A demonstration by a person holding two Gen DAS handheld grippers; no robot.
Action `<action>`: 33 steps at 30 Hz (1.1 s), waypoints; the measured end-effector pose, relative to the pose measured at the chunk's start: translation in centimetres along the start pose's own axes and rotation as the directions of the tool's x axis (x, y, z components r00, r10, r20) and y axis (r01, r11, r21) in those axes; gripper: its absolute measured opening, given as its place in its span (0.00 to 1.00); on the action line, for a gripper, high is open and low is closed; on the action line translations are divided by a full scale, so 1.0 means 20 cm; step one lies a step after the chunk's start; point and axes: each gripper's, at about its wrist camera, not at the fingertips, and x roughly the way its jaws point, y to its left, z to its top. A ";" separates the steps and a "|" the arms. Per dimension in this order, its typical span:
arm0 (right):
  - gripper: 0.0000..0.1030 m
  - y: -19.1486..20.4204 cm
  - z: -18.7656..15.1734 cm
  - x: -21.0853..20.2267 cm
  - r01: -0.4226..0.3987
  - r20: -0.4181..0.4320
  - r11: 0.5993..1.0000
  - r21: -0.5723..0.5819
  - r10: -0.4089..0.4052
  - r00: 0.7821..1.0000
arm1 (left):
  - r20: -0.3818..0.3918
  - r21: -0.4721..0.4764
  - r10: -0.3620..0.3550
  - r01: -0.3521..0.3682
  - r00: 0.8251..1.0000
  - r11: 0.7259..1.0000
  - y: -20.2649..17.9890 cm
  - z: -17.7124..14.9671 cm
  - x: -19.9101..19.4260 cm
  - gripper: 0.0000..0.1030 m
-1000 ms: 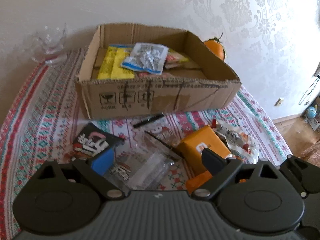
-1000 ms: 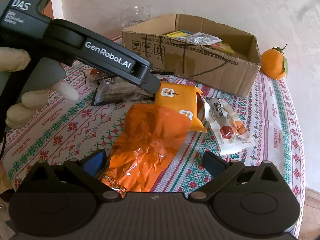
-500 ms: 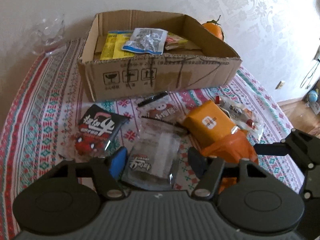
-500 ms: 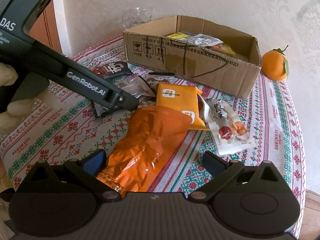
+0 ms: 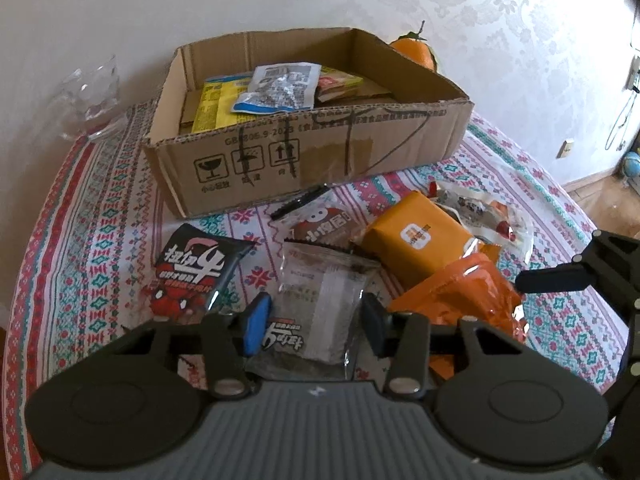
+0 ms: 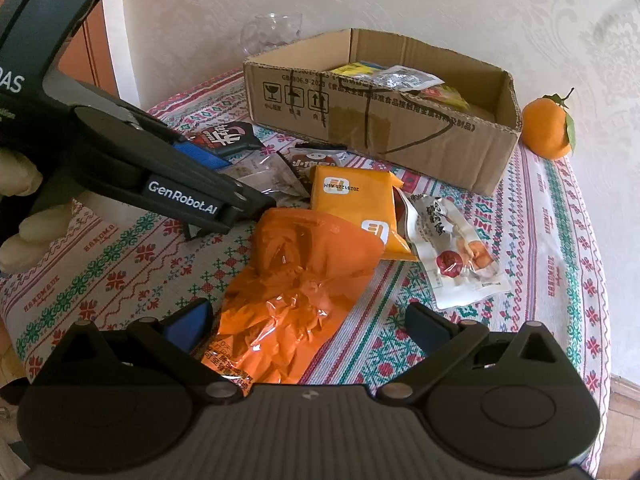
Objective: Organize snacks
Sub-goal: 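Grasp the orange crinkled bag with the right tool while the left tool holds the clear packet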
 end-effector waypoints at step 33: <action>0.81 0.15 0.11 0.01 0.094 -0.071 0.995 0.039 -0.091 0.993 | 0.039 -0.085 -0.029 0.032 0.999 0.996 0.09 -0.12 -0.20 0.46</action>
